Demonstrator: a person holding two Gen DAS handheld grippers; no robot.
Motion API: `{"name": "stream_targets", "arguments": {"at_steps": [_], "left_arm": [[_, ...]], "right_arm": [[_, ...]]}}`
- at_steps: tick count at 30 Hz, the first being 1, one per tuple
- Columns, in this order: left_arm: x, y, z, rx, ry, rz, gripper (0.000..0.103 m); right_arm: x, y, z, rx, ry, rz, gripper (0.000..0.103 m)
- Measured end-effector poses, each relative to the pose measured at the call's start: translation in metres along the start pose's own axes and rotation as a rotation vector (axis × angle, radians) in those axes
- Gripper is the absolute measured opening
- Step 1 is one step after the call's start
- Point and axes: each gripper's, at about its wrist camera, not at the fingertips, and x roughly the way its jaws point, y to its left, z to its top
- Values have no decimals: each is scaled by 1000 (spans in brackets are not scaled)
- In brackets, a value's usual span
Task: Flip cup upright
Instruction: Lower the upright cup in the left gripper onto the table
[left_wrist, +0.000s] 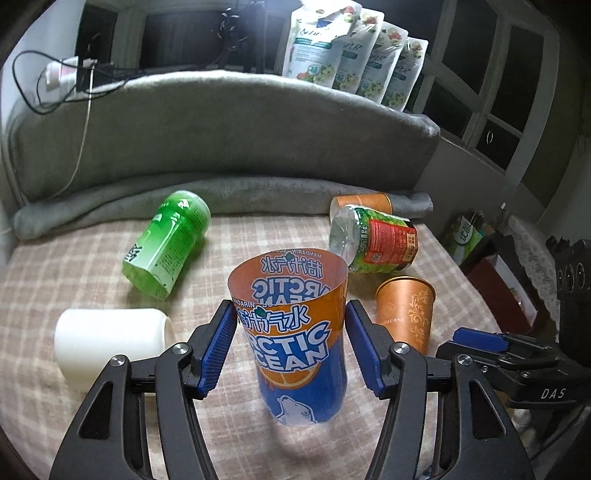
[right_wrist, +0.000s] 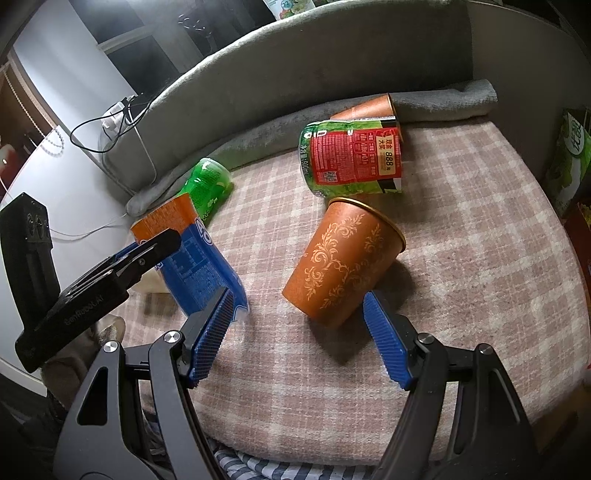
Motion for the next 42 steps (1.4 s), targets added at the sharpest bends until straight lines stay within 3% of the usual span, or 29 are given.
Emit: {"name": "stream_targets", "arguments": {"at_steps": [6,34,42], "left_arm": [[-1,-7,1,41,-33,29,60],[-3,-28,-12,153,-43,54,60],[-2,-30,-12,143,-25,36,61]], "right_arm": [[-1,-2,0,4,-4,0,76],[-11,-7,0,21,-41,-13,76],[-13,-8,0,19,-51,-19,76]]}}
